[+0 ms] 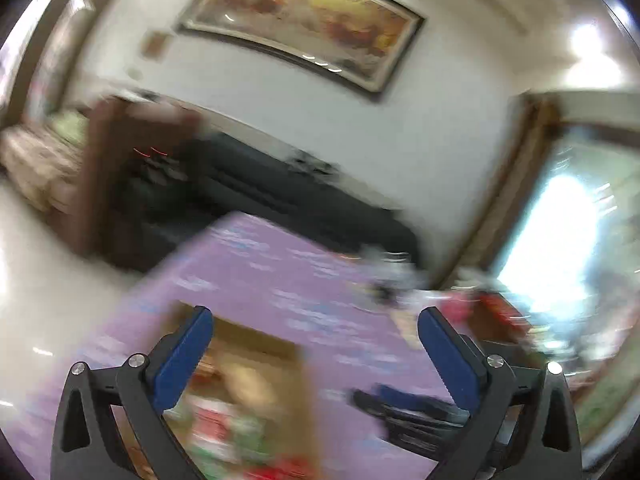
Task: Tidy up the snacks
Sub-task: 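Carry both snacks over the cardboard box and open both grippers, then move both grippers to the green packet and red packet on the tablecloth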
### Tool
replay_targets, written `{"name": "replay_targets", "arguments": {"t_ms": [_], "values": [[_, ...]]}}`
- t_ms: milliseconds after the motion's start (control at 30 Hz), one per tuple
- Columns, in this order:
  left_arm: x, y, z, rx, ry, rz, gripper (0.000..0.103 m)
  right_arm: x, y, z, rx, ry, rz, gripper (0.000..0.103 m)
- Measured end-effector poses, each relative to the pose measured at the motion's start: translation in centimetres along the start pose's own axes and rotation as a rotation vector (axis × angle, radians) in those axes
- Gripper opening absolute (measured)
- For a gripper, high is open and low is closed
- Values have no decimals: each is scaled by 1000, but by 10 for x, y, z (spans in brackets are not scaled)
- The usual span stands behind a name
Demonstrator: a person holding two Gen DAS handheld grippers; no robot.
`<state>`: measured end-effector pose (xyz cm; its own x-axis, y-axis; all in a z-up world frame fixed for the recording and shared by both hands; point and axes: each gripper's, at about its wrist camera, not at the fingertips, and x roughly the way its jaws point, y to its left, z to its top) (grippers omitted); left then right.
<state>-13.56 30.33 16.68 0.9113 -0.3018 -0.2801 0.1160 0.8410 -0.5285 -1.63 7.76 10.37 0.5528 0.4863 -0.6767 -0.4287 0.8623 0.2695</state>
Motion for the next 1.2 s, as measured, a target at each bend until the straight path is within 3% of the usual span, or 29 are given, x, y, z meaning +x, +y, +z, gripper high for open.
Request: {"name": "replay_targets", "arguments": {"t_ms": [167,300,433,633,767,900,933,1067,1167,1200], "values": [[18,-34,-38,24,126,-5,102,-44,-70,-23,92,-28,-64,51],[44,-59,-71,60,249,7,102,-89,-152,-39,199,-78,-184,51],[61,-89,-104,147,301,30,102,-130,-245,-61,347,-99,-322,51],[80,-103,-134,144,391,19,102,-141,-314,-81,491,-88,-375,51],[80,-108,-137,152,399,27,102,-118,-325,-91,545,-11,-323,51],[83,-110,-138,147,399,28,102,-106,-306,-92,521,4,-274,52],[84,-110,-139,144,403,26,102,-97,-299,-89,529,20,-169,52],[82,-109,-141,139,409,25,102,-69,-260,-83,449,83,14,50],[79,-106,-139,135,402,32,102,-59,-225,-79,349,103,116,50],[79,-104,-139,131,402,35,102,-60,-220,-79,338,93,106,50]]}}
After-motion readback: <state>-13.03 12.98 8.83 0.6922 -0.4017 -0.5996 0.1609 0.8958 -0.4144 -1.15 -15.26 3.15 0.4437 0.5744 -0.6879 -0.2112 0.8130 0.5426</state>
